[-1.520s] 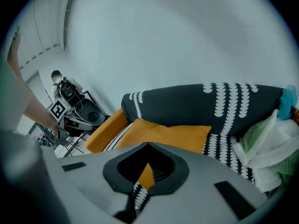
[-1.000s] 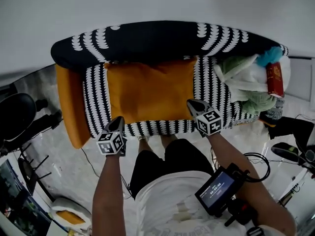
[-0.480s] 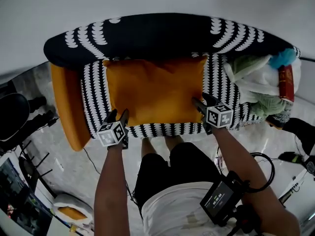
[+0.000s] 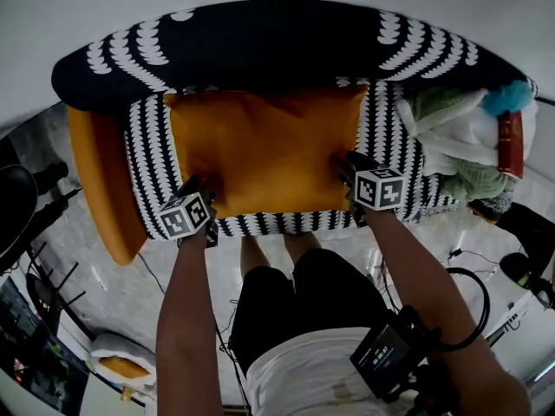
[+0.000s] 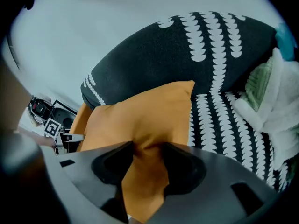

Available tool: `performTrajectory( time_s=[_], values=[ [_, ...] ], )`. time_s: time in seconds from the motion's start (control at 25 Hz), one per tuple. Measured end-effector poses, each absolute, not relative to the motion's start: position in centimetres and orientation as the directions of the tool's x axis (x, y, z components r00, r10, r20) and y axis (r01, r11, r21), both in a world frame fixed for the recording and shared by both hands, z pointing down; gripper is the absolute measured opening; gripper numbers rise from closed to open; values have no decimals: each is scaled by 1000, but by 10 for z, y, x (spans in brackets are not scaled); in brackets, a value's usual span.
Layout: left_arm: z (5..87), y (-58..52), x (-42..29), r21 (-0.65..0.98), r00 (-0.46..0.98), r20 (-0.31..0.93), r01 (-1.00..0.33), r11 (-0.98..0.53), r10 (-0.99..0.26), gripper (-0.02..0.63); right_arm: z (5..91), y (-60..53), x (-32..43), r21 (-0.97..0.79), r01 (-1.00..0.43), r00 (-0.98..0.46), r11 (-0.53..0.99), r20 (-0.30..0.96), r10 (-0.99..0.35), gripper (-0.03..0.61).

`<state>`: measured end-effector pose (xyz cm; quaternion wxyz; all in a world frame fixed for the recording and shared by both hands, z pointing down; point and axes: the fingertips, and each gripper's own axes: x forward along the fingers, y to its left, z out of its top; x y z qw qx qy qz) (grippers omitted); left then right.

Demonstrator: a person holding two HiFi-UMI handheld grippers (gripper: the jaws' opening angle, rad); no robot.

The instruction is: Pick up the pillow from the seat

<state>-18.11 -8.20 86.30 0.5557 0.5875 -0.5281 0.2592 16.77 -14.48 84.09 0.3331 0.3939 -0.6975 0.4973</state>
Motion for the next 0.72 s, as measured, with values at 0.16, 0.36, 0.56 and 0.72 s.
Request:
performTrajectory(
  time_s=[0.16, 0.36, 0.56, 0.72],
  values=[
    [858, -82, -177, 377, 309, 890, -912, 161, -334, 117, 842, -142, 164, -444, -862, -491, 244, 851, -187, 143],
    [840, -78, -171, 377, 303, 877, -915, 144, -372, 17, 831, -136, 163, -456, -845, -511, 279, 841, -175, 63],
    [815, -67, -163, 379, 310, 865, -919, 108, -394, 15, 811, -130, 168, -472, -836, -532, 281, 822, -202, 31],
    [794, -43, -161, 391, 317, 859, -913, 115, -402, 15, 790, -120, 167, -480, -823, -547, 304, 814, -195, 26]
  ],
)
